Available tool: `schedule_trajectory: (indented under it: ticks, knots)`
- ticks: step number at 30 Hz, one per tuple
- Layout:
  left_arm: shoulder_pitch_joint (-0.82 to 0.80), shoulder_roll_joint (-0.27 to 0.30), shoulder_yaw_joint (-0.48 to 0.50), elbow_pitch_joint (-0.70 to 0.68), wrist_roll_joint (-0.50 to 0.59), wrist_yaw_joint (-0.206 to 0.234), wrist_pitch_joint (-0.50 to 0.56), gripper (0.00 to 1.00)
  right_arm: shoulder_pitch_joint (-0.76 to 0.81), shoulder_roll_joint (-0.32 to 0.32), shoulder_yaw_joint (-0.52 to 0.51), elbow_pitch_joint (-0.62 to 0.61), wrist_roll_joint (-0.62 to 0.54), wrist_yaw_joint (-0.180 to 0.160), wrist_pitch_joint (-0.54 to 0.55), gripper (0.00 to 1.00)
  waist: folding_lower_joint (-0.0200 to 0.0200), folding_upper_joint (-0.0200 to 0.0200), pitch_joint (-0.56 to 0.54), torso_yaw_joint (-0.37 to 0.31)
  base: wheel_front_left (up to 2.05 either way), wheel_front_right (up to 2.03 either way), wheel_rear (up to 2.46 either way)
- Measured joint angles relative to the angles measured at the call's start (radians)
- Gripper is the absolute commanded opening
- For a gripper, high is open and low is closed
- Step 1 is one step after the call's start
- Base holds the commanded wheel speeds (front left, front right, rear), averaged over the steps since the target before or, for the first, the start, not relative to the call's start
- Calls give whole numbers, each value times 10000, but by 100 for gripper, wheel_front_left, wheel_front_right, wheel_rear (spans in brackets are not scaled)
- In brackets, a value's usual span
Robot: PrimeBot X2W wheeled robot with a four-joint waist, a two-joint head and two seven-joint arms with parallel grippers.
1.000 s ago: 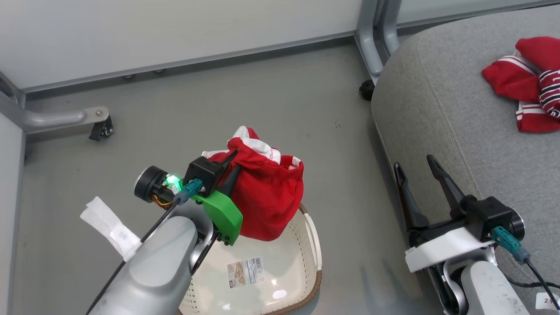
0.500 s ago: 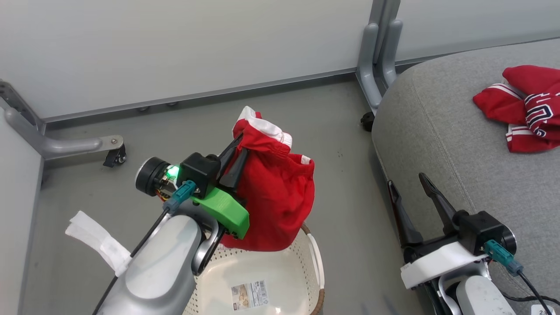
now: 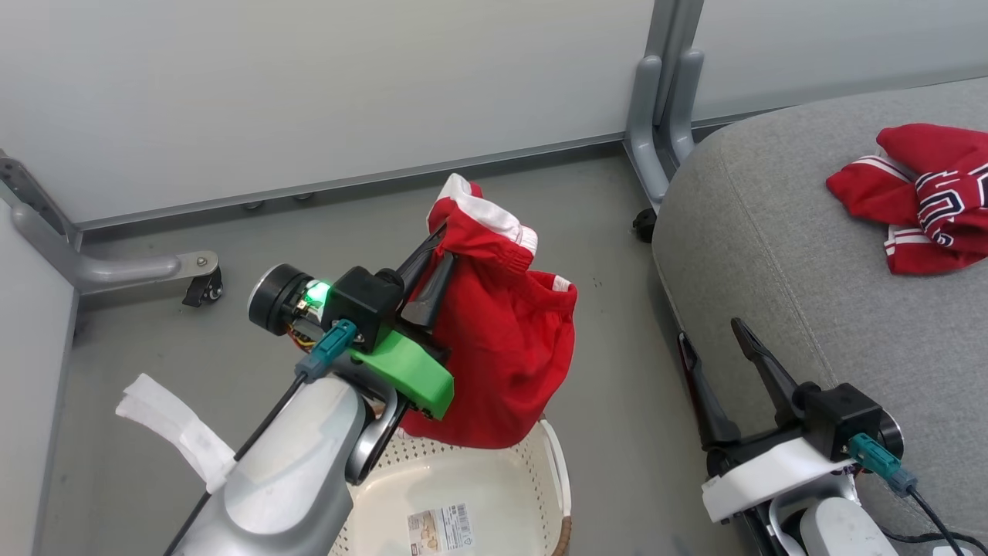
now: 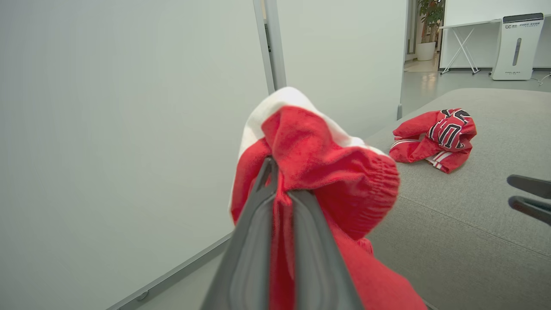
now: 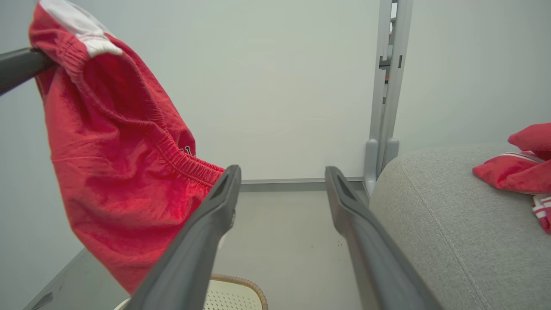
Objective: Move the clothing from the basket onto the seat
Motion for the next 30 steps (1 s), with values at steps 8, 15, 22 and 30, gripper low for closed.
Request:
schedule_trajectory:
  ticks: [8, 15, 22, 30]
  knots:
    - [0, 52, -92, -263, -2, 71, 102, 0, -145, -2, 817, -278, 71, 0, -2, 100, 0, 0, 96, 30, 0, 0, 0]
    - [-88, 48, -203, -435, -2, 73, 207, 0, -779, 2, 2336, -470, 322, 0, 0, 100, 0, 0, 299, 101, 0, 0, 0]
    - [-395, -82, -412, -556, 2, 27, 234, 0, -1677, 2, 3219, -199, 401, 0, -2, 100, 0, -1, 561, 345, 0, 0, 0]
    - [-644, -293, -652, -746, 75, -33, 211, 0, -2696, 2, 3777, 813, 334, 0, -2, 100, 0, -1, 908, 696, 0, 0, 0]
